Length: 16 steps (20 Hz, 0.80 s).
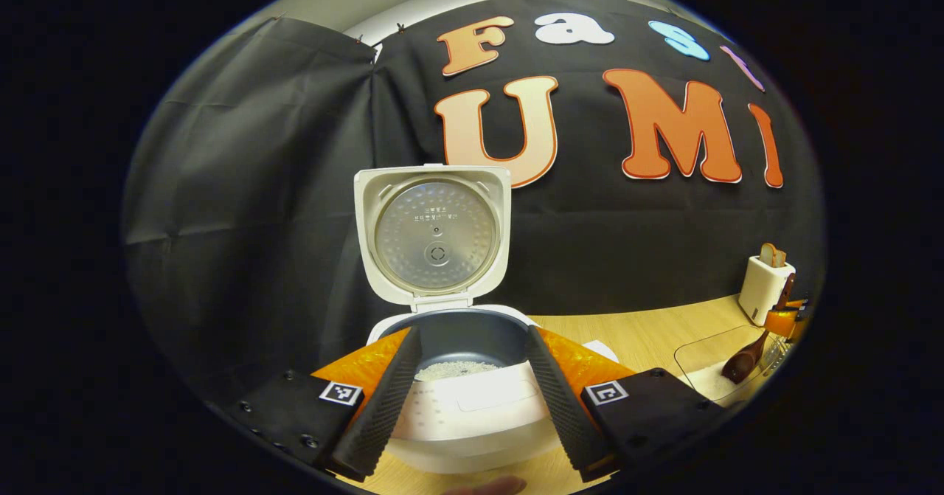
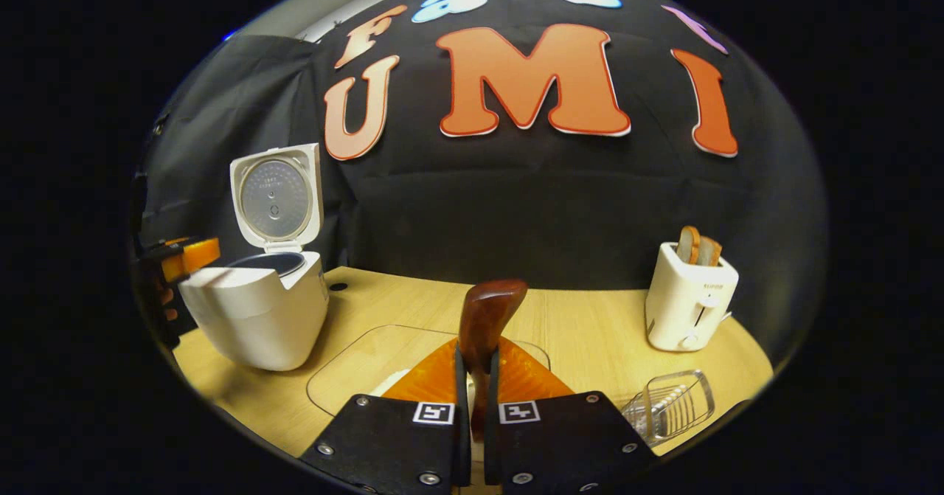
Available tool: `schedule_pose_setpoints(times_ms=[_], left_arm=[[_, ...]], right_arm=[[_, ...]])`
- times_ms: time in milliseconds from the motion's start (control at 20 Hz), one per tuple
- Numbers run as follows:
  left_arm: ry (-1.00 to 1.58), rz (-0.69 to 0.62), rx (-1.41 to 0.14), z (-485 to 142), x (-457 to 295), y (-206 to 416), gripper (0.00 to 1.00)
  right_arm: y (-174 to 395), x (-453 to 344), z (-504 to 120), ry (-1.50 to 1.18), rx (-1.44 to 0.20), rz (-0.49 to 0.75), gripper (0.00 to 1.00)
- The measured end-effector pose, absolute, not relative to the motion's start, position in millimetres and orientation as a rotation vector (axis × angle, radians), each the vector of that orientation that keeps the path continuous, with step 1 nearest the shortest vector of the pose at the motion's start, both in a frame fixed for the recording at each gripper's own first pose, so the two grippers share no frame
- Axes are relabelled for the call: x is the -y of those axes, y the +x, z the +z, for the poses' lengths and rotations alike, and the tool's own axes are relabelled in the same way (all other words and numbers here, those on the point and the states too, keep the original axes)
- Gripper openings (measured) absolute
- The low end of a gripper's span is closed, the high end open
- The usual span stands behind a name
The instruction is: Close the left gripper, press the button to open the rice cooker; take a wooden spoon from the chopstick holder with the right hand, scoop a spoonful of rice and pour it into the rice cooker, then put the wooden spoon back into the chopstick holder.
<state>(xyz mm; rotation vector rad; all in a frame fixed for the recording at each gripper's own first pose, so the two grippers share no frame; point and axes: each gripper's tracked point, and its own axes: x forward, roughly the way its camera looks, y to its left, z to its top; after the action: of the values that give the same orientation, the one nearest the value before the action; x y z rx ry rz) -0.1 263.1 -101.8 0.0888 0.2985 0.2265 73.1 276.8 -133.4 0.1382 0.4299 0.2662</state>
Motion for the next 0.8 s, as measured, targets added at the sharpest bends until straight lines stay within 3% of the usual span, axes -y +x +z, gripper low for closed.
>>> schedule_pose_setpoints(times_ms=[400,800], left_arm=[[0.068,0.220,-0.313,-109.5,-258.3,-1.0,0.94],[0.061,0.227,-0.323,-114.5,-263.0,-4.9,0.93]], right_arm=[[50.9,-289.4,-143.8,0.260,-0.534,0.307,0.07],[59.9,-276.7,-152.5,0.546,-0.618,0.243,0.08]])
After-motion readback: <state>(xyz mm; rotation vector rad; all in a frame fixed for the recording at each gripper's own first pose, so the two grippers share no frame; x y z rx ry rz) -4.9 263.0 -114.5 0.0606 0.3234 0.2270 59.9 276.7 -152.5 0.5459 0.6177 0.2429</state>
